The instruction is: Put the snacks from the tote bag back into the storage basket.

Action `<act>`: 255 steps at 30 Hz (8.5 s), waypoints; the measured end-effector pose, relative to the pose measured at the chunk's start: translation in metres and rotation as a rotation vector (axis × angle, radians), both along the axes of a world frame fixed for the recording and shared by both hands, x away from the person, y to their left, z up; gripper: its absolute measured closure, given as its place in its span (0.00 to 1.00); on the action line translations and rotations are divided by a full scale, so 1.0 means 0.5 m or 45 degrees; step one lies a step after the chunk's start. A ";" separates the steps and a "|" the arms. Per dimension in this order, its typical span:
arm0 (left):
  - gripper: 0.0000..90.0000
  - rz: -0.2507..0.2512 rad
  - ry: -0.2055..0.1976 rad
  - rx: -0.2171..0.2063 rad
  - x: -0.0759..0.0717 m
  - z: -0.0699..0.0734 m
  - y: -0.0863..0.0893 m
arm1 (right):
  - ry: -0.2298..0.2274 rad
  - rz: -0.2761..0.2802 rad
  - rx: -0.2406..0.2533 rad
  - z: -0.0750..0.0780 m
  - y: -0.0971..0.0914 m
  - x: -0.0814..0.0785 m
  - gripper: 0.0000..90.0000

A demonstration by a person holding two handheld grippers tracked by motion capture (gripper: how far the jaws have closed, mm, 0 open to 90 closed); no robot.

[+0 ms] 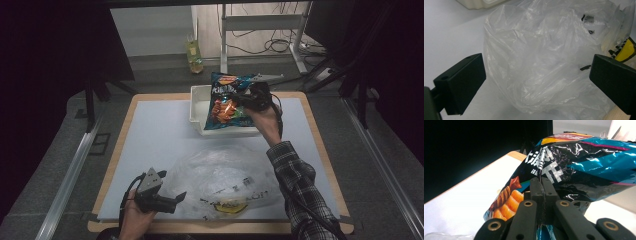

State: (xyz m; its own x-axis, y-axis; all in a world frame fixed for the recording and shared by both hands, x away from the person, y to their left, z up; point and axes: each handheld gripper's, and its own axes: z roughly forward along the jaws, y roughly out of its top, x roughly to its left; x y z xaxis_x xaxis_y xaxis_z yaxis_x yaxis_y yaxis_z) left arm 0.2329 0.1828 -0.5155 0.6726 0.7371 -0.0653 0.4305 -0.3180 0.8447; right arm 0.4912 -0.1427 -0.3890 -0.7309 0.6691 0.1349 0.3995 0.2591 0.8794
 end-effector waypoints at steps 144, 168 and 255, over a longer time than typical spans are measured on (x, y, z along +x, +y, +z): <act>0.01 0.014 -0.027 -0.111 -0.001 0.004 0.018 | 0.141 -0.082 -0.296 -0.156 0.116 0.196 0.48; 0.01 0.017 -0.032 -0.108 -0.002 0.005 0.017 | 0.089 -0.045 -0.324 -0.122 0.106 0.175 0.32; 0.00 0.038 -0.053 -0.081 -0.001 0.003 0.016 | 0.023 0.095 -0.349 -0.081 0.036 0.014 0.11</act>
